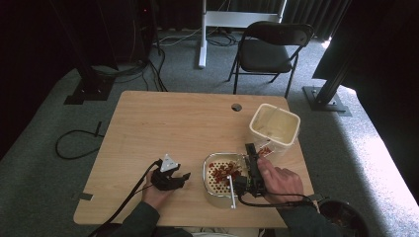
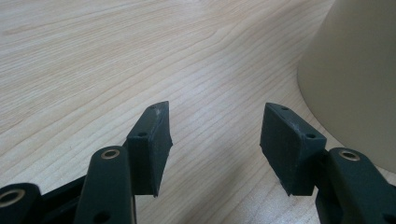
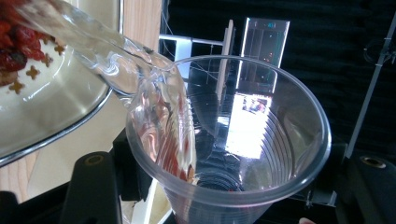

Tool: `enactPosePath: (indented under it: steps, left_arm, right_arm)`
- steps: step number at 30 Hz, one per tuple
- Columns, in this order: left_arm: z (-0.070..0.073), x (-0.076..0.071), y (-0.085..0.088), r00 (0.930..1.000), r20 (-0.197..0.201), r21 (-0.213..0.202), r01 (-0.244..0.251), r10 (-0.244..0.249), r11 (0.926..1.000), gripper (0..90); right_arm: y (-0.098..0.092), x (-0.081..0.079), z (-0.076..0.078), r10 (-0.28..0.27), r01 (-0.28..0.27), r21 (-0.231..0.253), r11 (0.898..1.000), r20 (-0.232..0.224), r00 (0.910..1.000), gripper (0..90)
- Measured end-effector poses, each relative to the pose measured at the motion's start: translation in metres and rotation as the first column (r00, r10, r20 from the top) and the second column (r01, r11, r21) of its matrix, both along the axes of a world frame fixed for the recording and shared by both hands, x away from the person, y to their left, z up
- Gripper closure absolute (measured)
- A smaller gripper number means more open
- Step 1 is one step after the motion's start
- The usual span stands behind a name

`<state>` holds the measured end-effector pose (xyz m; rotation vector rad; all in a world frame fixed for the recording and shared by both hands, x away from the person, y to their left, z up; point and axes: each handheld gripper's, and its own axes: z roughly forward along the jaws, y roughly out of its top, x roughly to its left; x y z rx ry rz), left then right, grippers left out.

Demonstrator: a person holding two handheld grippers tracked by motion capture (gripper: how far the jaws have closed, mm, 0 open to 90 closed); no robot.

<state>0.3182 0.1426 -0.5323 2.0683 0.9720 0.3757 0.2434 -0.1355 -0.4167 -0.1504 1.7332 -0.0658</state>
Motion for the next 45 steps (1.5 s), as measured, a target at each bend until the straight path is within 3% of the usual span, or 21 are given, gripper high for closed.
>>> enactPosePath:
  steps: [45]
  left_arm:
    - [0.0, 0.001, 0.0, 1.0, -0.002, 0.003, 0.0, 0.0, 1.0, 43.9]
  right_arm:
    - [0.001, 0.002, -0.011, 0.002, -0.002, -0.043, 0.999, 0.005, 1.0, 33.4]
